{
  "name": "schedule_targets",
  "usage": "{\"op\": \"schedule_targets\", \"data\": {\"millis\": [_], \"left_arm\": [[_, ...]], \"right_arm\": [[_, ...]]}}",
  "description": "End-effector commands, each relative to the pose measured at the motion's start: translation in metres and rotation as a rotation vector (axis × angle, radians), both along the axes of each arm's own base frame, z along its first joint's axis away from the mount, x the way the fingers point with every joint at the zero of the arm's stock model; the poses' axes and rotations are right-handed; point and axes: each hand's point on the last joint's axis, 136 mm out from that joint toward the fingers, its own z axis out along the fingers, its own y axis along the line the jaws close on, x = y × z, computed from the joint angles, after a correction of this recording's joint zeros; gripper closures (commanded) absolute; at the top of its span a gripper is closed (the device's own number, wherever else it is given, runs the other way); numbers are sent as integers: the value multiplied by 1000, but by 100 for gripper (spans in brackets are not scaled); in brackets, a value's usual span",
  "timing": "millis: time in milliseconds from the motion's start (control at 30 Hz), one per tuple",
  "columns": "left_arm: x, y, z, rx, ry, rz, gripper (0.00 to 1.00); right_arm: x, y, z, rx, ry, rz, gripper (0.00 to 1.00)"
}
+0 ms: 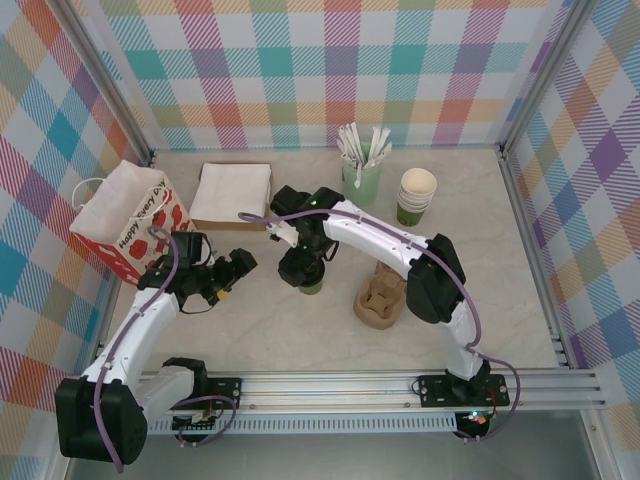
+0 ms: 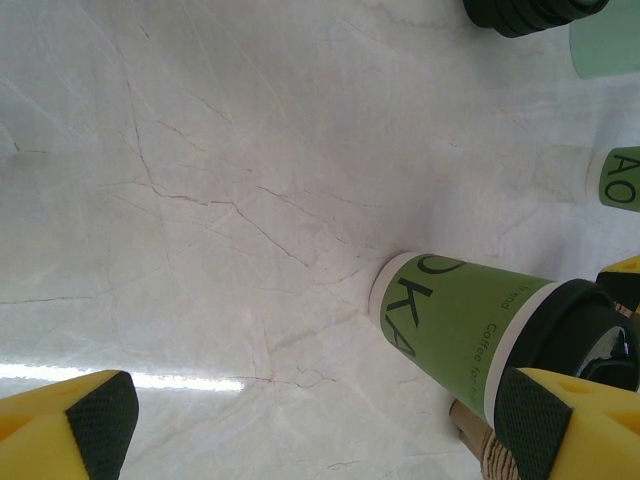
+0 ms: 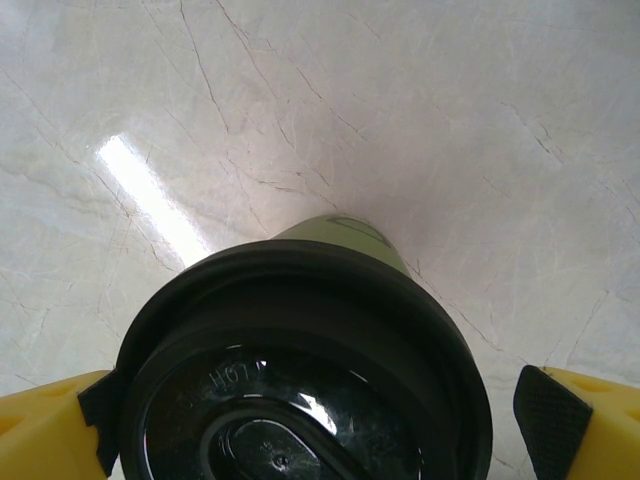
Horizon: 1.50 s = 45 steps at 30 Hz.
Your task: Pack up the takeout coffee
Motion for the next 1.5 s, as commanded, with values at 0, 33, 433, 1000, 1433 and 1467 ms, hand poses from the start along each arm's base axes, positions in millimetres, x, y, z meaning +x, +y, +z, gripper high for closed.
{"op": "schedule_targets", "data": {"millis": [0, 33, 433, 1000, 1433, 1467], "left_arm": [[2, 2, -1, -14, -4, 9, 5], [1, 2, -2, -14, -3, 9, 5], [2, 2, -2, -15, -3, 13, 5], [0, 2, -4, -16, 1, 12, 4], [0, 3, -4, -12, 0, 15, 4], [0, 3, -4, -12, -2, 15, 4]], "right_arm": [[-1, -2, 27, 48, -12, -16, 0], [0, -3, 28, 50, -14, -19, 0], [-2, -7, 21, 31, 7, -22, 0], [-11, -16, -15, -54, 79, -21, 0], [-12, -18, -33, -86, 105, -23, 2], [-14, -19, -34, -90, 110, -23, 3]]}}
